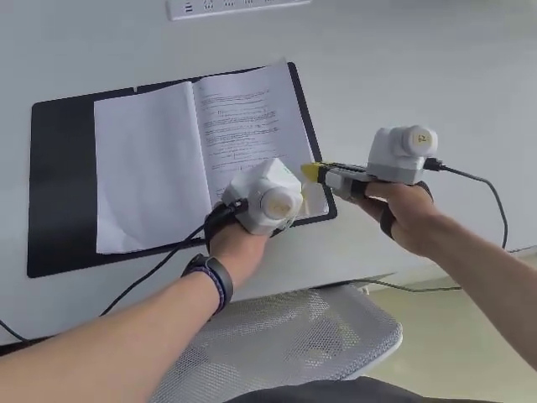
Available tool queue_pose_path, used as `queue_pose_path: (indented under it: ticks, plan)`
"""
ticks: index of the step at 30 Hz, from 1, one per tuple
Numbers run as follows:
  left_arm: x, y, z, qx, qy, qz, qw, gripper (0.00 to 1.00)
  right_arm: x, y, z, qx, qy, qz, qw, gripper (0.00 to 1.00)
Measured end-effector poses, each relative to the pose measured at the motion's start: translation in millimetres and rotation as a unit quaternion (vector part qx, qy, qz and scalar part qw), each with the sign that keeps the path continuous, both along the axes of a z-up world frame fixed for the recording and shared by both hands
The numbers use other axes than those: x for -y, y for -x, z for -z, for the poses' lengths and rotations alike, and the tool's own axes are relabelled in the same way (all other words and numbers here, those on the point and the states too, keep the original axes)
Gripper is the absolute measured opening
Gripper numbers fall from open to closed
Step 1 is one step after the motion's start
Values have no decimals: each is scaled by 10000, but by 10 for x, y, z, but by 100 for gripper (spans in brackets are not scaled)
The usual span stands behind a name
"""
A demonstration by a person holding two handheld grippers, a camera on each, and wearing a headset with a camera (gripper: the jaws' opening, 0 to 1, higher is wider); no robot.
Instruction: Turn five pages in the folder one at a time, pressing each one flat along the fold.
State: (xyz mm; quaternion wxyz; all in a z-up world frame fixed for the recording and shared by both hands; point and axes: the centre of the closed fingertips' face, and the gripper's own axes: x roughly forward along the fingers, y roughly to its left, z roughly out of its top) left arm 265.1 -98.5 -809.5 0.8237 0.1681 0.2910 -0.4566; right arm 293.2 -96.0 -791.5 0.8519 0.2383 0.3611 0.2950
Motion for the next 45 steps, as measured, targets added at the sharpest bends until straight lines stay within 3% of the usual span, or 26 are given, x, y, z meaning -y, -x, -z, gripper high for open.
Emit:
queue_pose_path:
  ticks: [9, 19, 32, 45]
  plan:
    - [26, 53, -7, -189, 114, 25, 9998, 6, 13, 17, -23, -14, 9, 4, 10000, 0]
    - [-52, 127, -106, -526, 219, 26, 9984, 31, 18, 10, -55, 28, -16, 35, 10000, 0]
    - [-280, 123, -395, -387, 292, 58, 9988, 47, 32, 16, -154, 59, -126, 63, 9999, 0]
    - [-750, 58, -670, -315, 543, -368, 9974, 56, -5, 36, -319, 185, -118, 7, 9998, 0]
